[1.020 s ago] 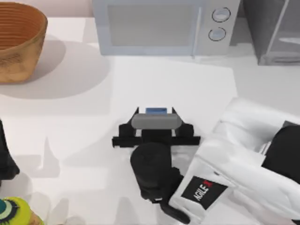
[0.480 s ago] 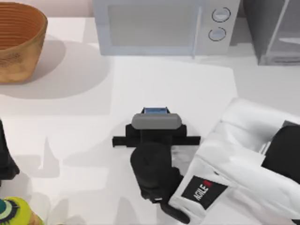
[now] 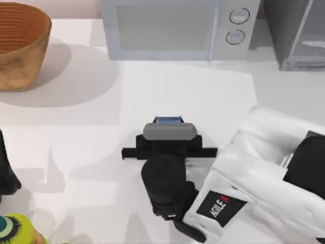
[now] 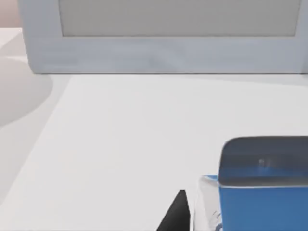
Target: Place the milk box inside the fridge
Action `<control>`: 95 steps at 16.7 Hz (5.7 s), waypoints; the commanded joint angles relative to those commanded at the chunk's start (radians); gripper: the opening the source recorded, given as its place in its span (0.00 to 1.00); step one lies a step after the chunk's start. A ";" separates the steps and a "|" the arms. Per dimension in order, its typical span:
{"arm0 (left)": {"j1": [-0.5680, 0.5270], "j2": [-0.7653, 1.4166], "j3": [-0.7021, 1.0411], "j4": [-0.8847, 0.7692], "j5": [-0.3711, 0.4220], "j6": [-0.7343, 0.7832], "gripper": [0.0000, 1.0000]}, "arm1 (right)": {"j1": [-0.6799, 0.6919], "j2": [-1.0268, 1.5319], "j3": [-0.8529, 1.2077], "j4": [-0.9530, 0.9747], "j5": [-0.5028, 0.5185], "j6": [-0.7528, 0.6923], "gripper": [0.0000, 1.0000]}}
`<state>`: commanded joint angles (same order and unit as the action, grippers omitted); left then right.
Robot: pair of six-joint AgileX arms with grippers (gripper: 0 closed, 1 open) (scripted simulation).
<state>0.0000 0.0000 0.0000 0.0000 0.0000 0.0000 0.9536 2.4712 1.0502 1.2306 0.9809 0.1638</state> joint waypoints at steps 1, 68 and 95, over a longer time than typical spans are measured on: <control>0.000 0.000 0.000 0.000 0.000 0.000 1.00 | 0.000 -0.002 0.000 -0.002 -0.001 0.000 0.00; 0.000 0.000 0.000 0.000 0.000 0.000 1.00 | -1.004 -2.028 -0.829 -0.972 -1.041 -0.162 0.00; 0.000 0.000 0.000 0.000 0.000 0.000 1.00 | -1.233 -0.314 -0.080 -0.015 -1.240 -0.141 0.00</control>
<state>0.0000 0.0000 0.0000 0.0000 0.0000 0.0000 -0.2799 2.1574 0.9701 1.2156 -0.2595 0.0227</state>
